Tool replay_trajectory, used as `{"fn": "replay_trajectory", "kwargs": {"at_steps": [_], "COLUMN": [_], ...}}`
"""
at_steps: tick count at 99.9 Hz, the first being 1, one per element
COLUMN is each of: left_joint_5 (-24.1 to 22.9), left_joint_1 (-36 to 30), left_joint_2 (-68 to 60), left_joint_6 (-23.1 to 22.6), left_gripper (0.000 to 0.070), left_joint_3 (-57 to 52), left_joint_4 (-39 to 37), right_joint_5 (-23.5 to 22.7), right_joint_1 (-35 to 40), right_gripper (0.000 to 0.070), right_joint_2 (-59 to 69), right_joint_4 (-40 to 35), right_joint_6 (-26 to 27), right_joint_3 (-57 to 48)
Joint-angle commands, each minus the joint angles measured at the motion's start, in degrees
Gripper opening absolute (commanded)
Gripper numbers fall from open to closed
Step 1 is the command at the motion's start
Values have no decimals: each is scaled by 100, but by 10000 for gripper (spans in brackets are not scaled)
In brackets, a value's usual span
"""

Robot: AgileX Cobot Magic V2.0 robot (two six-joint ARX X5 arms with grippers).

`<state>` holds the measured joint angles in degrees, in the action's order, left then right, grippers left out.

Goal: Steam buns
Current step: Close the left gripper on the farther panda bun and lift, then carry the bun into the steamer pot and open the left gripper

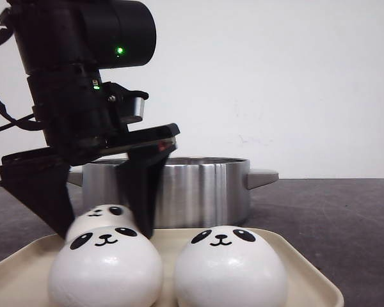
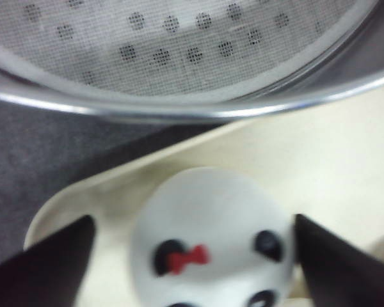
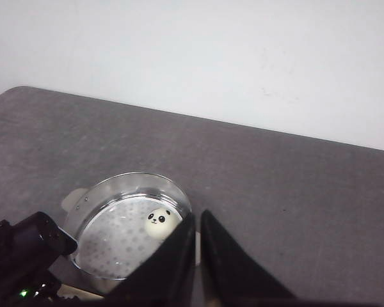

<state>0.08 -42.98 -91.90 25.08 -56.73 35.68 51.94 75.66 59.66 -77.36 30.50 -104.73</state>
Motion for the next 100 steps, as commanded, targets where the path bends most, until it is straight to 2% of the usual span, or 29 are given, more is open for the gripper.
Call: {"fn": "replay_trajectory", "kwargs": {"at_steps": [1, 7, 15, 32, 47, 53, 79, 100], "left_joint_5": [15, 44, 59, 365, 1080, 1231, 1034, 1001], "left_joint_1": [-39, -39, -39, -39, -103, -186, -398, 66], "left_joint_2": [-116, -116, -116, -103, 186, 404, 1303, 922], "left_joint_6": [-35, -39, -118, -275, -271, -271, -282, -557], "left_gripper": [266, 136, 0, 0, 0, 0, 0, 1], "left_joint_3": [-96, -96, -96, -101, -151, -186, -769, -1856], "left_joint_4": [-44, -39, -35, -37, -26, -37, -92, -44], "right_joint_5": [59, 63, 83, 101, 216, 216, 258, 260], "right_joint_1": [83, 83, 83, 83, 83, 83, 83, 83], "right_gripper": [5, 5, 5, 6, 5, 5, 5, 6], "right_joint_2": [59, 59, 57, 96, 96, 96, 96, 98], "right_joint_4": [-431, -431, -431, -431, -431, -431, -428, -409], "right_joint_6": [109, 111, 114, 114, 114, 114, 114, 114], "right_joint_3": [-33, 15, 83, 98, 101, 101, 101, 101]}}
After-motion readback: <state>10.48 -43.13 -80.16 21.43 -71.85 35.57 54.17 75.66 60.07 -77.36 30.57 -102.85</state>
